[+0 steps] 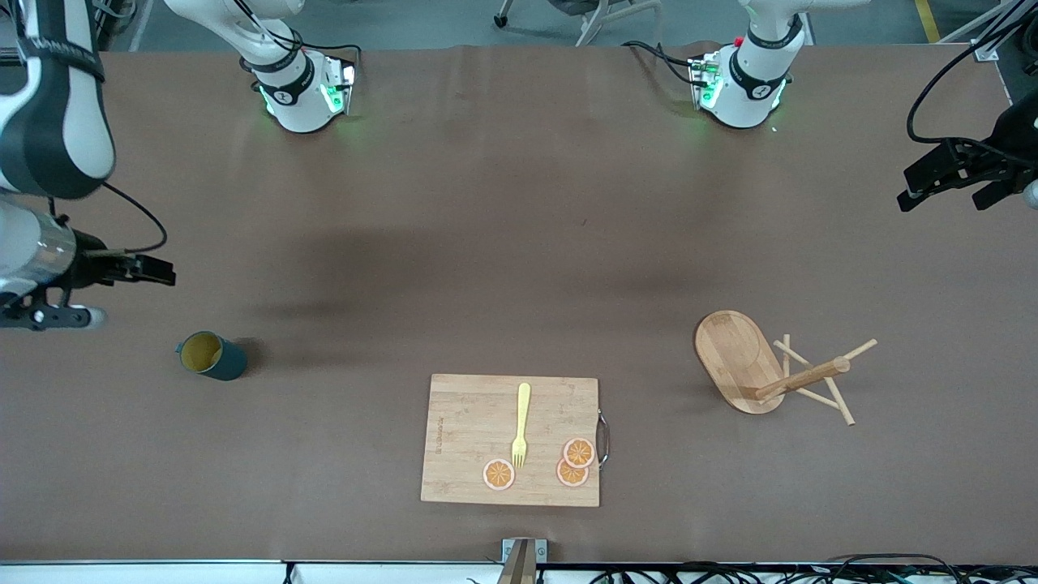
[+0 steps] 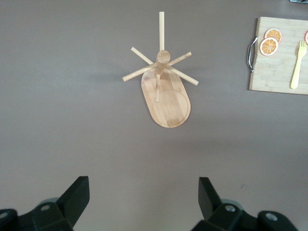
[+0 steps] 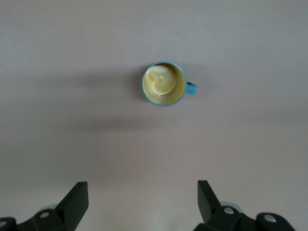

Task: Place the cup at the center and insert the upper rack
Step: 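Reach the right gripper down over the teal mug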

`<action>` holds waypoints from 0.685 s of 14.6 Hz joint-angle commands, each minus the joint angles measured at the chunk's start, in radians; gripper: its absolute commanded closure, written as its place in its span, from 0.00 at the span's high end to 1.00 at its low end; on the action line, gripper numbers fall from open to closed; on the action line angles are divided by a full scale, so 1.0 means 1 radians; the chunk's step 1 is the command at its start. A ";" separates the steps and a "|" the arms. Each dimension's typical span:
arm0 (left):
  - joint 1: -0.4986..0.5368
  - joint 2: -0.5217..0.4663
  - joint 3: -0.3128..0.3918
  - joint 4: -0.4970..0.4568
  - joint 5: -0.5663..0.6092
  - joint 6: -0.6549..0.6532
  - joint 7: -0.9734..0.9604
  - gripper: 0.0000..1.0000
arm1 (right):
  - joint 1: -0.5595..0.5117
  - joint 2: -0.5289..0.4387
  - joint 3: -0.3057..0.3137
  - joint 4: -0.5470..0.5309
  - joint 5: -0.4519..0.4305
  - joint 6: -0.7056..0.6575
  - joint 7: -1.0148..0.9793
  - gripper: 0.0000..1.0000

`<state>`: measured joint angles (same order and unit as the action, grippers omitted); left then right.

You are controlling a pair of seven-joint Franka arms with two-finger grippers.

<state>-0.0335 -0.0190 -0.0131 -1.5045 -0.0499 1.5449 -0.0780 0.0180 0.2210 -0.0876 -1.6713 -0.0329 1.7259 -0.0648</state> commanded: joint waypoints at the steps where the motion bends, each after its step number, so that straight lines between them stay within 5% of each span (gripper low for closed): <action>1: -0.003 -0.007 -0.004 0.003 0.015 -0.005 -0.013 1.00 | 0.011 0.067 -0.004 0.022 -0.013 0.033 0.016 1.00; 10: -0.006 -0.006 -0.005 0.003 0.015 -0.005 -0.013 1.00 | 0.033 0.283 -0.003 0.022 0.010 0.245 0.017 1.00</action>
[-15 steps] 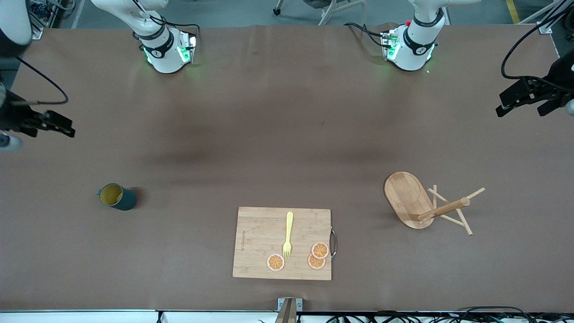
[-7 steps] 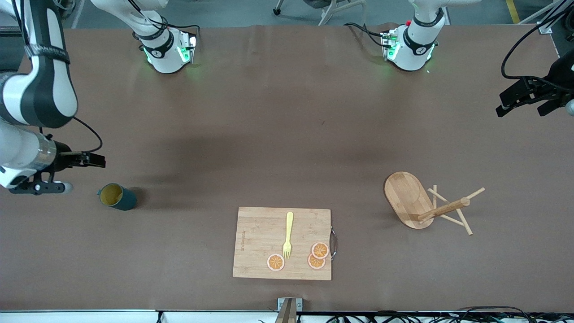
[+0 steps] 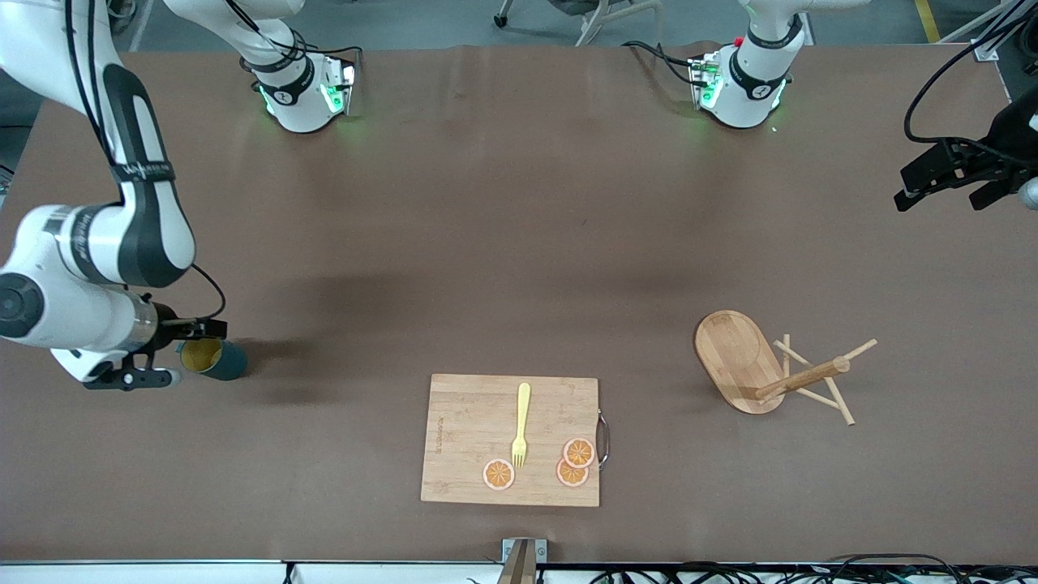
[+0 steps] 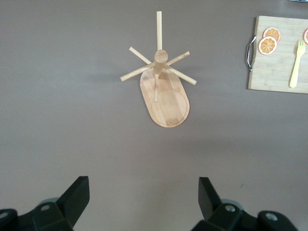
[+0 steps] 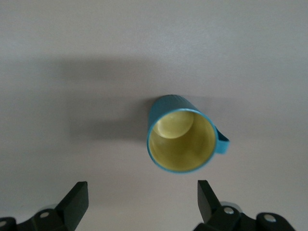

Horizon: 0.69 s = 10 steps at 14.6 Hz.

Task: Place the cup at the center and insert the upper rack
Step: 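Reach the right gripper down over the teal mug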

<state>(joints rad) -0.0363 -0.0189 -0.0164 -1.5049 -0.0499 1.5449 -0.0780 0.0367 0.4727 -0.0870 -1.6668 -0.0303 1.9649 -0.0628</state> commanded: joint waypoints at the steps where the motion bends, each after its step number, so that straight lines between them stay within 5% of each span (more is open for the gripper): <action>1: -0.002 -0.006 -0.002 0.003 0.013 -0.005 -0.013 1.00 | 0.015 0.044 -0.003 0.015 0.007 0.037 0.015 1.00; 6: -0.004 -0.006 -0.004 0.005 0.013 -0.003 -0.013 1.00 | -0.003 0.124 -0.003 0.013 0.007 0.147 0.015 0.98; 10: -0.005 -0.006 -0.004 0.005 0.013 -0.003 -0.013 1.00 | 0.002 0.135 -0.003 0.010 0.009 0.143 0.038 0.72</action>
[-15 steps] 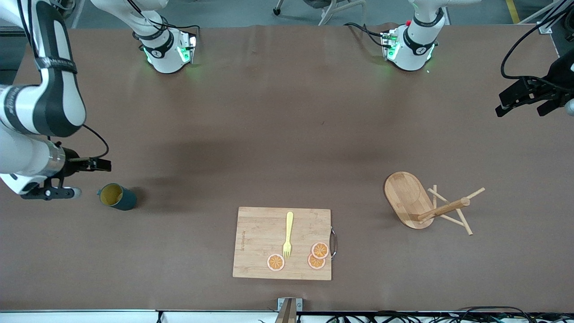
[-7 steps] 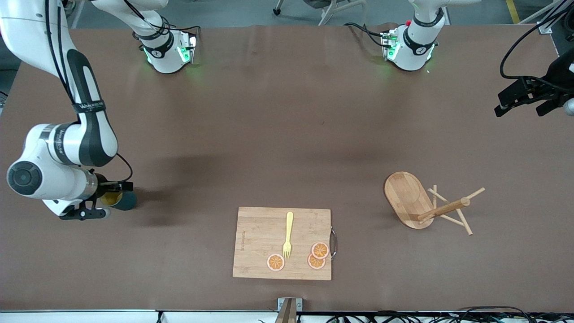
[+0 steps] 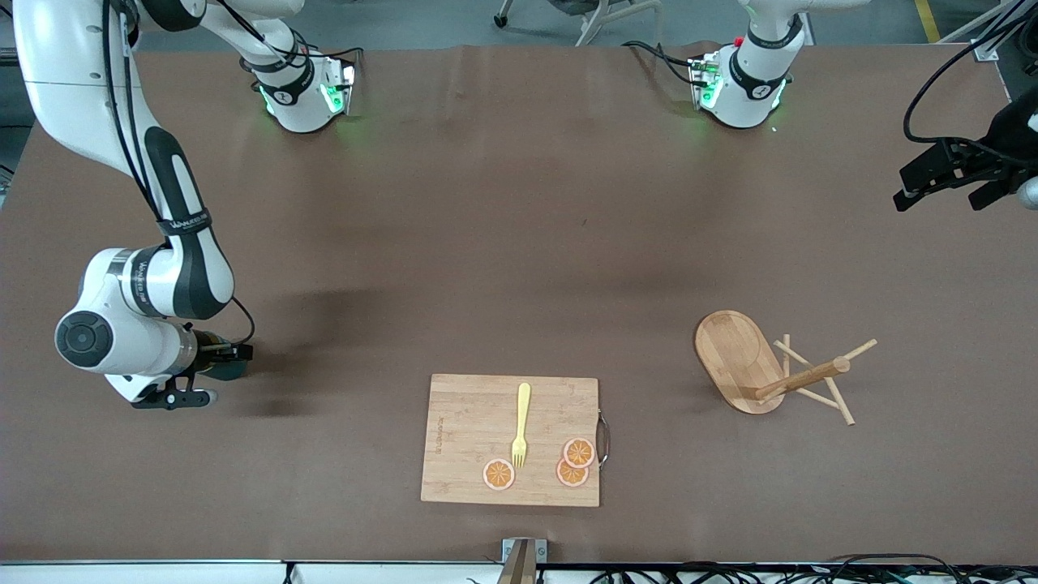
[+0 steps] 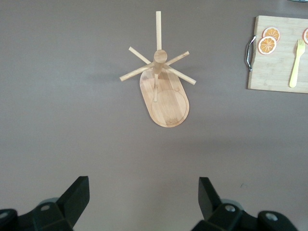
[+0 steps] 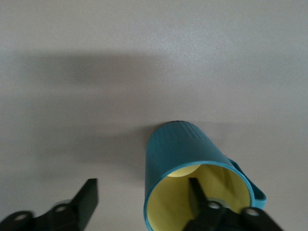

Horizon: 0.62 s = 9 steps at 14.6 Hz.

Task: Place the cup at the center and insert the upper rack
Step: 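Close the right gripper on the teal mug's rim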

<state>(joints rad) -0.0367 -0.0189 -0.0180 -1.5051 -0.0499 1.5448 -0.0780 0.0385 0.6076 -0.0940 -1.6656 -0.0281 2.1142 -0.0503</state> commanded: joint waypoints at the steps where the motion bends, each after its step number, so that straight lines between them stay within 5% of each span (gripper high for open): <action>1: -0.005 -0.006 -0.002 0.003 0.013 -0.003 -0.013 1.00 | 0.006 0.001 0.003 0.007 0.007 -0.010 0.056 0.71; 6: -0.003 -0.006 -0.002 0.003 0.012 -0.003 -0.013 1.00 | -0.002 0.001 0.003 0.007 0.005 -0.013 0.081 0.66; 9: -0.003 -0.006 0.000 0.005 0.012 -0.003 -0.013 1.00 | 0.003 0.001 0.003 0.007 0.005 -0.020 0.079 0.42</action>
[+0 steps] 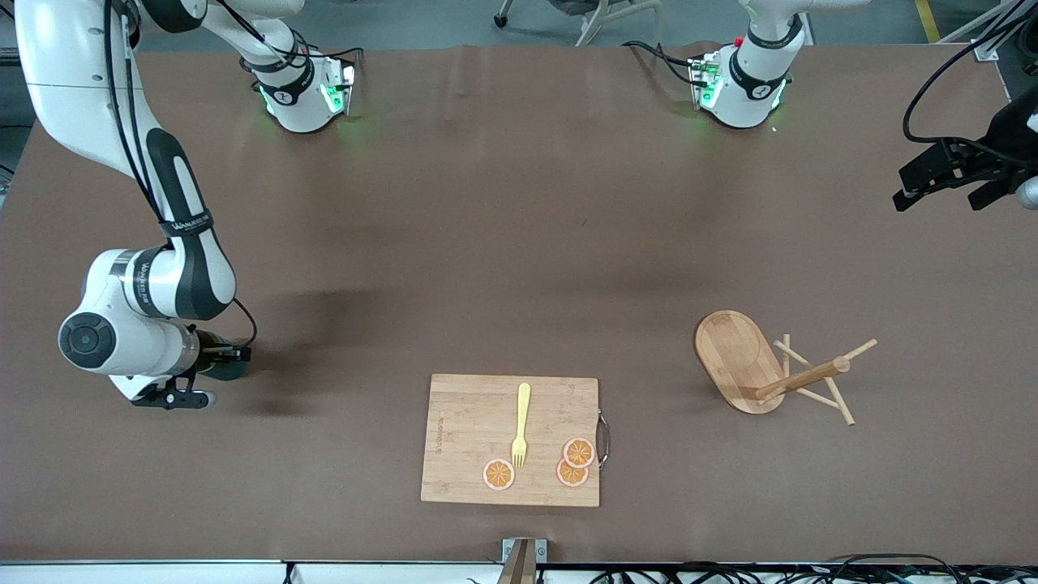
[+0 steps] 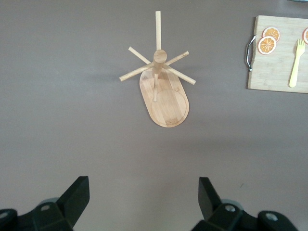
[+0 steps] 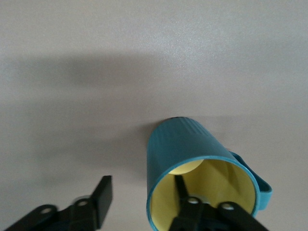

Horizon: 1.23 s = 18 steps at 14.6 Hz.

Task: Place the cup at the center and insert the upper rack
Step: 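Close the right gripper on the teal mug's rim, then carry the mug with the right gripper to the table center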

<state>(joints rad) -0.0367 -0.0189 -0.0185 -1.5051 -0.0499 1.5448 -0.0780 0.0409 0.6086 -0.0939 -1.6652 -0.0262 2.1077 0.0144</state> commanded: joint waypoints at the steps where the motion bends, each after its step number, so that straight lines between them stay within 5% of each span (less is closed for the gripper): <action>1: -0.003 -0.006 -0.001 0.005 0.012 -0.003 -0.013 1.00 | 0.001 -0.001 0.003 0.007 0.003 -0.023 0.012 0.29; 3: -0.005 -0.006 0.000 0.005 0.013 -0.002 -0.013 1.00 | 0.002 0.000 0.003 0.007 0.003 -0.034 0.015 0.04; 4: -0.003 -0.006 -0.001 0.005 0.013 -0.002 -0.014 1.00 | 0.005 -0.001 0.003 0.009 0.003 -0.037 0.013 0.01; 12: -0.003 -0.006 0.000 0.005 0.015 0.000 -0.014 1.00 | 0.103 -0.004 0.005 0.059 0.003 -0.054 0.022 0.00; 18: -0.003 -0.006 0.000 0.005 0.015 0.000 -0.013 1.00 | 0.402 -0.006 0.017 0.110 0.006 -0.145 0.268 0.00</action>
<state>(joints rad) -0.0366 -0.0189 -0.0179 -1.5051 -0.0499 1.5449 -0.0780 0.3561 0.6087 -0.0726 -1.5793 -0.0211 2.0198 0.2152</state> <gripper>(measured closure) 0.000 0.960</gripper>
